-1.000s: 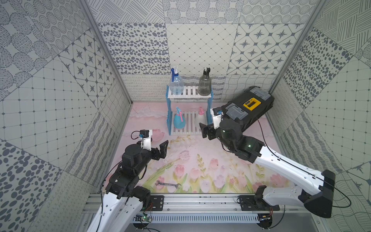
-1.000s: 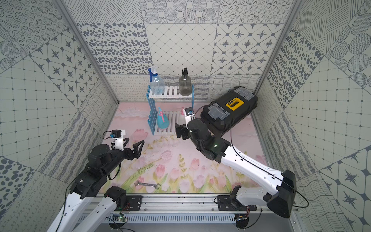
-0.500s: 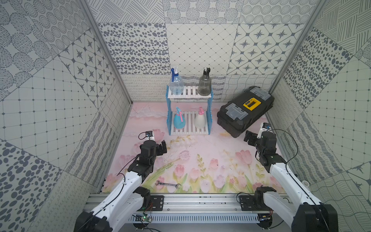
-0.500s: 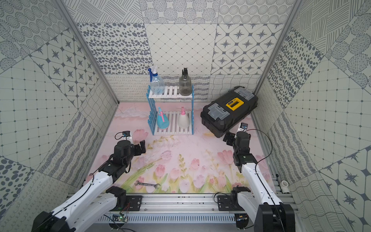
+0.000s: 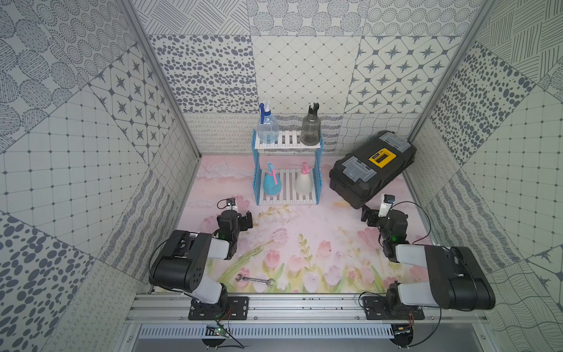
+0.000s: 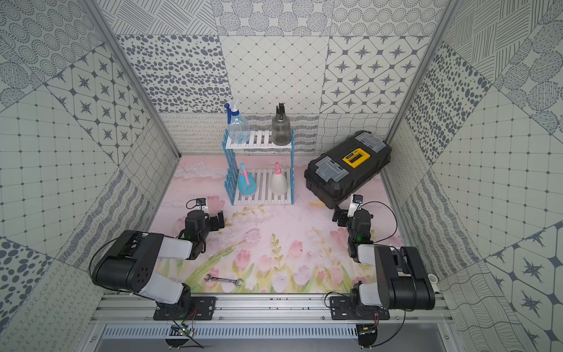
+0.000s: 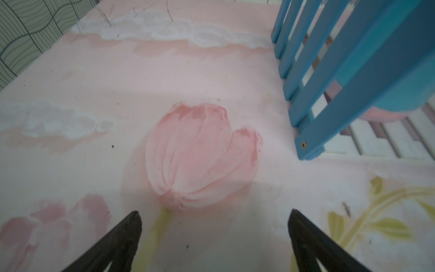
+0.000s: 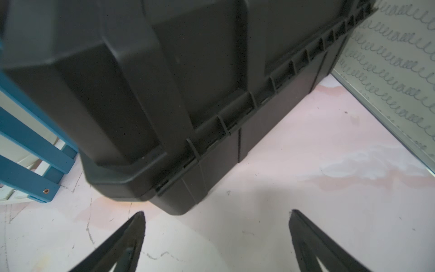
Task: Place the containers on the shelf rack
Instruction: Reset both arms
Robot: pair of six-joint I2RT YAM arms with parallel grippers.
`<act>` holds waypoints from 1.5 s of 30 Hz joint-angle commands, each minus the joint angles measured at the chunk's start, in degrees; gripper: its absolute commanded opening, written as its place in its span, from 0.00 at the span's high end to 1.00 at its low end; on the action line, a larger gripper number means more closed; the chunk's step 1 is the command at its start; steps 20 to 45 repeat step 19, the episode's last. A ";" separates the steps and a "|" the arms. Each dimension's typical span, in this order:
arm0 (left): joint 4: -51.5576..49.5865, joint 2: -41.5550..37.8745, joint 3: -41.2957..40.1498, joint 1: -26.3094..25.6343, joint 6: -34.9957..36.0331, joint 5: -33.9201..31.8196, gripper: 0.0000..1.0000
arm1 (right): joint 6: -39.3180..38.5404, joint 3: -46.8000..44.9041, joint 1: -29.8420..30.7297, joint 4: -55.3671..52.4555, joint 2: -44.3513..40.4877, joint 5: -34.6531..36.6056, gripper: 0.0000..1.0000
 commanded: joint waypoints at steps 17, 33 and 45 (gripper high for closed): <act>2.75 0.93 3.32 1.49 2.92 9.03 0.01 | -2.74 7.63 0.69 1.18 5.78 -0.50 0.03; 2.79 0.95 3.27 1.50 2.92 9.02 0.01 | -2.72 7.59 0.75 1.22 5.74 -0.68 0.03; 2.79 0.95 3.27 1.50 2.92 9.02 0.01 | -2.72 7.59 0.75 1.22 5.74 -0.68 0.03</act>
